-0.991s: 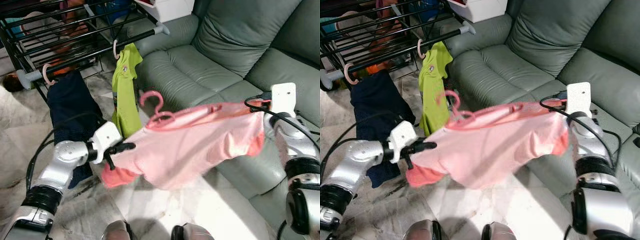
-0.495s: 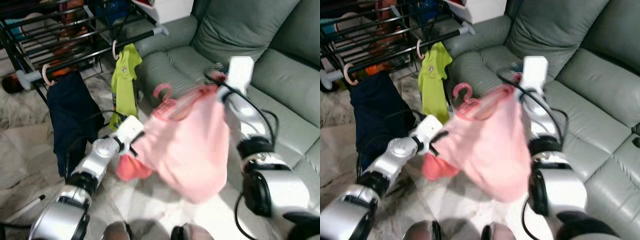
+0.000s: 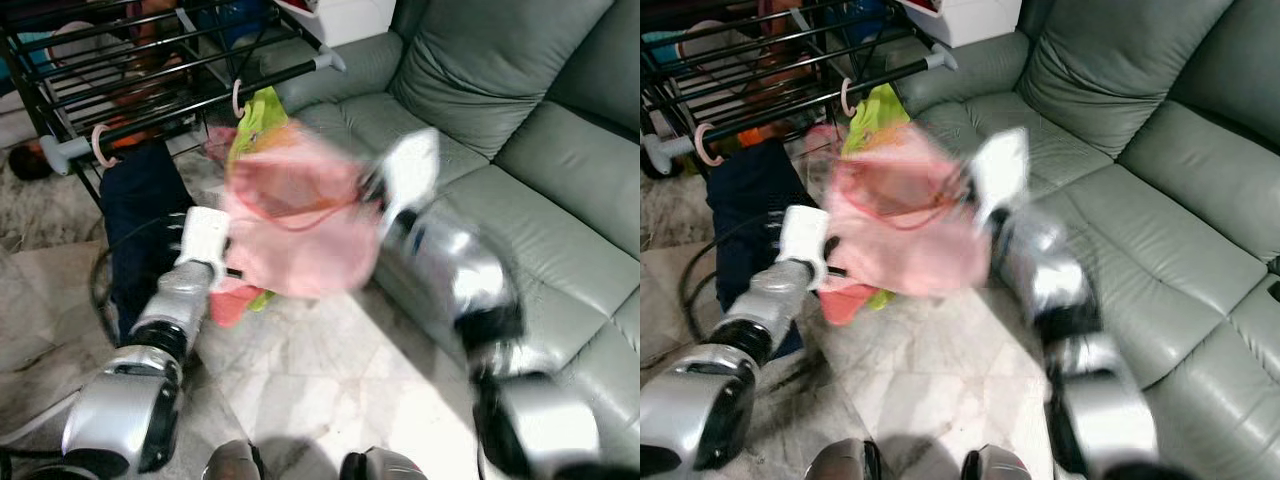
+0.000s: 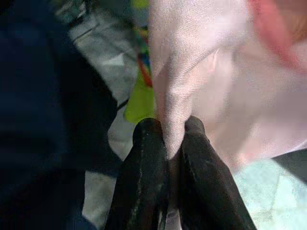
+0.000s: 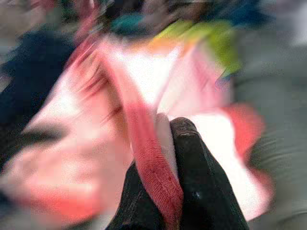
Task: Hang hanger
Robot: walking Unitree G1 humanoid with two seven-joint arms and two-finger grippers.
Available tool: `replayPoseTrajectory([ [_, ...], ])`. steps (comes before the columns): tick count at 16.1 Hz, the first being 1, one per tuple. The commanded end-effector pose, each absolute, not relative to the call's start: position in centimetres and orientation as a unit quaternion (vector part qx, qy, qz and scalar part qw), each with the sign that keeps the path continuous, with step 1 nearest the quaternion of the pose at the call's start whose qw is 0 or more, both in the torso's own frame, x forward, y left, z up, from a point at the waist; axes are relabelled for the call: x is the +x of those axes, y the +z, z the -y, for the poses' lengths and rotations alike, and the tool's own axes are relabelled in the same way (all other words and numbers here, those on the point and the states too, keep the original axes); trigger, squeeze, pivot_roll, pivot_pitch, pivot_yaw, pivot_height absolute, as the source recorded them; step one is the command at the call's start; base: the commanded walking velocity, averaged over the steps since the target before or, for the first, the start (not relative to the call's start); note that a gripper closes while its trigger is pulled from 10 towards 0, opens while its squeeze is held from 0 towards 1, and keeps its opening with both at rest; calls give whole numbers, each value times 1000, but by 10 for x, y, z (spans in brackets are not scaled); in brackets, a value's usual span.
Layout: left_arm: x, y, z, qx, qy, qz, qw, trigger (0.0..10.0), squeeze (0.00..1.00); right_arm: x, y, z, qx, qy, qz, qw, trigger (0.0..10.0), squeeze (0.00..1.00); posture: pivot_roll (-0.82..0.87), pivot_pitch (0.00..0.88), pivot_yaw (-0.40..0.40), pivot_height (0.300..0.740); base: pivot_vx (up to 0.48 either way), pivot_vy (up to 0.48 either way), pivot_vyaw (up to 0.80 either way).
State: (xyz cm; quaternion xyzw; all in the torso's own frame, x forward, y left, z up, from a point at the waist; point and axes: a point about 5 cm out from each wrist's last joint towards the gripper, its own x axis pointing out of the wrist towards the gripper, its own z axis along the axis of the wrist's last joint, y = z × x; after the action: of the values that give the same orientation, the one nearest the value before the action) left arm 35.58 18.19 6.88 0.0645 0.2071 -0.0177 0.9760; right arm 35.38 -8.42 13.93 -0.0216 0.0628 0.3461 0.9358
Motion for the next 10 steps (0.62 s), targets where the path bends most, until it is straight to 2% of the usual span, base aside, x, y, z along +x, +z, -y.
replayPoseTrajectory([
  [1, 360, 75, -184, 51, -4, -202, 978, 0, 0, 354, 154, 78, -28, 374, -44, 926, 0, 0, -68, 40, -31, 740, 0, 0, 0],
  [2, 363, 79, -187, 34, 20, -198, 979, 0, 0, 315, 134, 60, -57, 507, -88, 855, 0, 0, -66, 41, -27, 740, 0, 0, 0],
  [3, 364, 80, -186, 28, 22, -196, 980, 0, 0, 307, 131, 57, -63, 531, -94, 840, 0, 0, -66, 44, -27, 740, 0, 0, 0],
  [5, 367, 84, -185, 13, 28, -191, 981, 0, 0, 280, 126, 54, -79, 602, -110, 787, 0, 0, -65, 42, -28, 740, 0, 0, 0],
  [7, 367, 85, -183, 9, 27, -190, 981, 0, 0, 274, 119, 56, -103, 612, -124, 774, 0, 0, -68, 43, -30, 740, 0, 0, 0],
  [8, 368, 85, -181, 7, 18, -187, 982, 0, 0, 279, 112, 64, -152, 585, -131, 786, 10000, 0, -70, 44, -31, 740, 0, 0, 0],
  [9, 368, 87, -179, 16, 7, -180, 984, 0, 0, 286, 106, 74, -197, 553, -128, 800, 10000, 1000, -70, 44, -33, 740, 0, 0, 0],
  [10, 369, 88, -177, 19, -2, -175, 984, 0, 0, 287, 104, 80, -223, 540, -122, 802, 10000, 1000, -69, 45, -32, 740, 0, 0, 0],
])
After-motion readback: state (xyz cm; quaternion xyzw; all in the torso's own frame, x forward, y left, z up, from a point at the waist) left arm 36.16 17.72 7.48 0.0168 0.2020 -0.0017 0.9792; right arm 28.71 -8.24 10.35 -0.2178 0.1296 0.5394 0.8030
